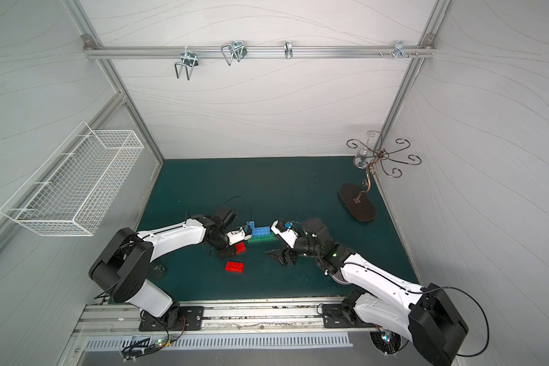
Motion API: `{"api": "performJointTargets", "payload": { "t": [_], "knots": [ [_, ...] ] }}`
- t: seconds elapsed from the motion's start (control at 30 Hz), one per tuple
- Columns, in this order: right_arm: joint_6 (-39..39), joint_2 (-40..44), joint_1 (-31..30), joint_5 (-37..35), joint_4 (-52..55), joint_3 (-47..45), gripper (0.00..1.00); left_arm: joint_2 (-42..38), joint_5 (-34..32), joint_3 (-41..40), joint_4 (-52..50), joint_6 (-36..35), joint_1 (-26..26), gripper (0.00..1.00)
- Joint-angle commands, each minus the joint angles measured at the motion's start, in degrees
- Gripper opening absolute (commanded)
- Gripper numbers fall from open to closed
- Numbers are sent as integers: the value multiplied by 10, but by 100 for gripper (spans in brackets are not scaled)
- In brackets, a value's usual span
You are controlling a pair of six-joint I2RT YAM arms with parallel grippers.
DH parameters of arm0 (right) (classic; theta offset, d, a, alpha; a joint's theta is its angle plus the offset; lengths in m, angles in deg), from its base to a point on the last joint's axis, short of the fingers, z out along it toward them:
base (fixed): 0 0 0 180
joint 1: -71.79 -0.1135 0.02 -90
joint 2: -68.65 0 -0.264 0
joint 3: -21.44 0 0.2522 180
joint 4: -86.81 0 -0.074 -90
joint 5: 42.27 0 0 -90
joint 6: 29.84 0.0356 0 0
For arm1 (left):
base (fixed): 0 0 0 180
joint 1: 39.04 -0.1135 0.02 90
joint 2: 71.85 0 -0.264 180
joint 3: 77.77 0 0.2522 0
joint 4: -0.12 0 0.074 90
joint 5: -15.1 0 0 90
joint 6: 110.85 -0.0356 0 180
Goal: Assemble a small pinwheel with lego
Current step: Pick up the lego brick from the center of the board, then assemble the lego brick with the lego brick.
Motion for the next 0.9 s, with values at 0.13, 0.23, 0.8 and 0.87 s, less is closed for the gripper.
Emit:
{"api": "performJointTargets", "payload": {
  "t": [0.13,0.23,0.8,0.87],
  "knots": [
    [29,-14,13,41,-153,-53,83,-52,-1,39,-12,-79,19,19],
    [3,-32,13,3,-293,-108,86,-44,17,71,-46,-119,19,18],
    [-210,-260,-45,55,-295,-13,88,39,49,177,-144,-87,42,13],
    [-212,-273,-48,70,-285,1,87,52,43,196,-162,-65,41,12]
  ]
}}
